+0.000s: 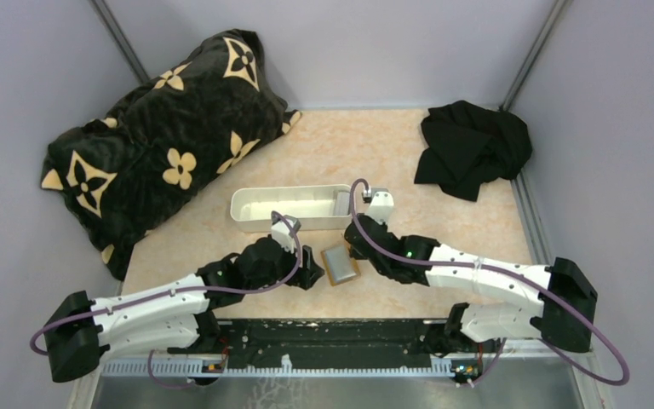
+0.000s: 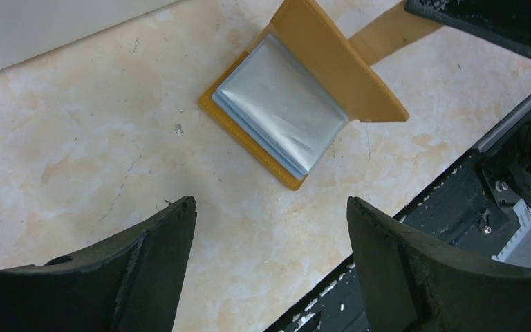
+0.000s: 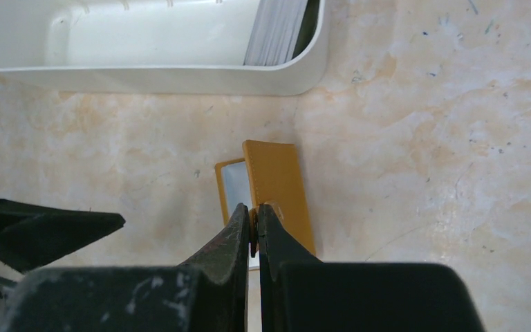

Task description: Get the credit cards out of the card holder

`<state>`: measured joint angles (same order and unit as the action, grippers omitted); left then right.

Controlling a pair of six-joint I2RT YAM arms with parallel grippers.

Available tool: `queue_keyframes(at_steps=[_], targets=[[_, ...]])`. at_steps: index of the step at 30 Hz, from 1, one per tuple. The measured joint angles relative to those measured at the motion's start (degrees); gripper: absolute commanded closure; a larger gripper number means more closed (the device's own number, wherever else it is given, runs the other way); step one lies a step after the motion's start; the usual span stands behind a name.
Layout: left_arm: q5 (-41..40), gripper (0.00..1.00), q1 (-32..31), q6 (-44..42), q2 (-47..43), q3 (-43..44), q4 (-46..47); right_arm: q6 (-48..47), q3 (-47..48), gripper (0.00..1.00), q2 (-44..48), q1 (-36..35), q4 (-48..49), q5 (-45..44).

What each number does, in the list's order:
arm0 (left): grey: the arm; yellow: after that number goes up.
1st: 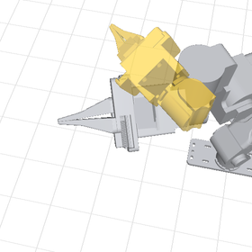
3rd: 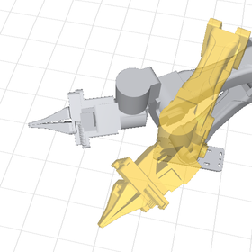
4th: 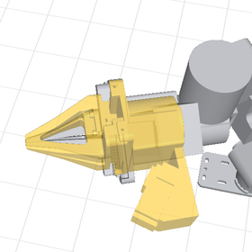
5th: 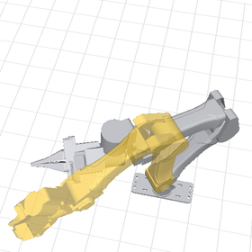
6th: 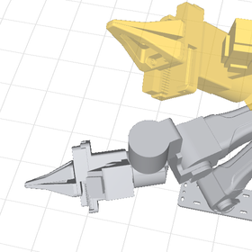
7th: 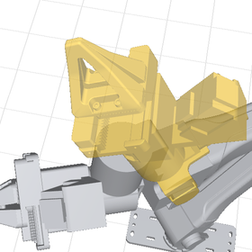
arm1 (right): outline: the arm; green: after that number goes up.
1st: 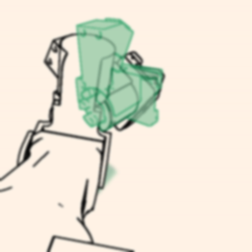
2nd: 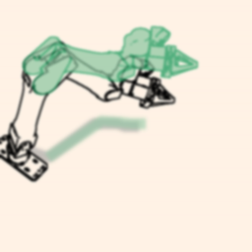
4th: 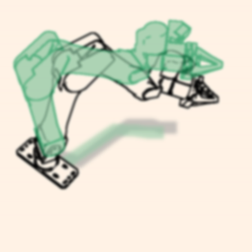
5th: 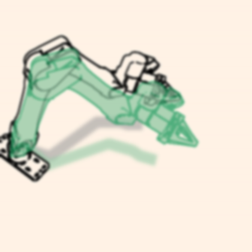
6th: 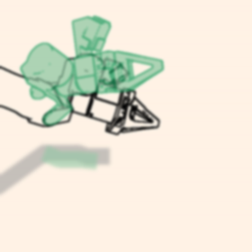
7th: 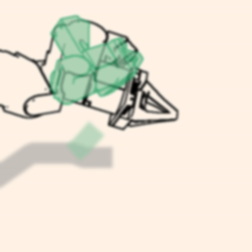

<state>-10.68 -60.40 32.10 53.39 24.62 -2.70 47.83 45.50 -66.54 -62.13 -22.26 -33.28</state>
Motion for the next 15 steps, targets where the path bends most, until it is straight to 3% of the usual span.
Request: queue_keyframes(at_steps=[7,15], targets=[[-0.3,0.14,0.0,0.0,0.0,-0.2,0.0,4.8,-0.2,1.0,-0.2,-2.2,3.3,1.1],[2.0,0.14,0.0,-2.4,5.8,0.2,2.4,12.5,-15.2,1.0,9.4,4.8,4.0,1.1]])
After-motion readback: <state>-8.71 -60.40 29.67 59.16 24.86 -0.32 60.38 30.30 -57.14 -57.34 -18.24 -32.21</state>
